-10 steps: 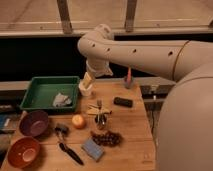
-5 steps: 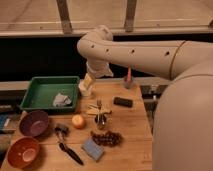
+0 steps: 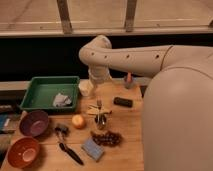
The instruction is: Place fork in paper cup
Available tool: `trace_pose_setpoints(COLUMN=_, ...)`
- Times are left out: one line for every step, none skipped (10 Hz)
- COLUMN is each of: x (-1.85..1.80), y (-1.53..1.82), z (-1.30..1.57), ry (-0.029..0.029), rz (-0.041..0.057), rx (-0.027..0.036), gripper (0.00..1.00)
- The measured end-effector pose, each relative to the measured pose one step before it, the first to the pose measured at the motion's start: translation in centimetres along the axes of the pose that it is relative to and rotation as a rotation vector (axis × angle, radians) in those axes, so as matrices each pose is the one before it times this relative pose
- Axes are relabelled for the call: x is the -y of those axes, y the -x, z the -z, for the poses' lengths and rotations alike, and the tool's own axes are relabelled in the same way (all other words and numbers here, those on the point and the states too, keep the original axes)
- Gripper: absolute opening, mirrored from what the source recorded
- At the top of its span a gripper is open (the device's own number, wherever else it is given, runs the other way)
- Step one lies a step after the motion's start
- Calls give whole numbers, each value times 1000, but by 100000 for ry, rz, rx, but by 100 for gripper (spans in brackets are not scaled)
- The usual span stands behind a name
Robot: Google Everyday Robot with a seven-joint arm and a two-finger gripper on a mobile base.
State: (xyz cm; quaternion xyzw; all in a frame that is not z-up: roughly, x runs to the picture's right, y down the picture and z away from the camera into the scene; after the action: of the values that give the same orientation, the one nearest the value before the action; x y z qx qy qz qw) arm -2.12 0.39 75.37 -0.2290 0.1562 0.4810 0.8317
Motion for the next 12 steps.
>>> trace_pose_setpoints(x=-250, y=-99, z=-1112, ry=1149, rz=-226, rx=-1249, gripper=80)
trace_pose_setpoints(x=-467, y=-363, z=-1529, ry=2327, rz=-573, rx=-2366, gripper=80)
trace_pose_setpoints(x=-344, y=-224, z=-867, ry=1606, rz=-271, rx=-1506, gripper=80)
trace_pose_setpoints(x=-420, y=-213, z=-910, ry=1584, rz=-253, rx=-1714, gripper=80)
trace_pose_setpoints(x=-438, y=-290, z=-969, ry=1803, rz=-477, rx=-1816, gripper=80)
trace_pose_setpoints(x=-278, y=-362, z=-842, ry=1471, rz=-555, rx=-1656, gripper=80)
trace_pose_setpoints(x=-237, y=-445, z=-1009, ry=1681, rz=-783, rx=-1796, gripper=80)
trace_pose_setpoints(x=-440, y=-444, z=-1563, ry=2690, rz=-1232, rx=-2178, gripper=80)
trace_pose_setpoints(x=-169, y=-143, z=-719, ry=1328, rz=-608, rx=-976, gripper=80)
trace_pose_setpoints(x=-8, y=27, z=60, ry=108, rz=-76, rx=124, gripper=80)
trace_pose_setpoints(x=-15, y=-30, z=-46, ry=18, rz=41, rx=-119, gripper=80)
trace_pose_setpoints(x=-9, y=3, z=12, ry=-5, rz=22, rx=2, gripper=80)
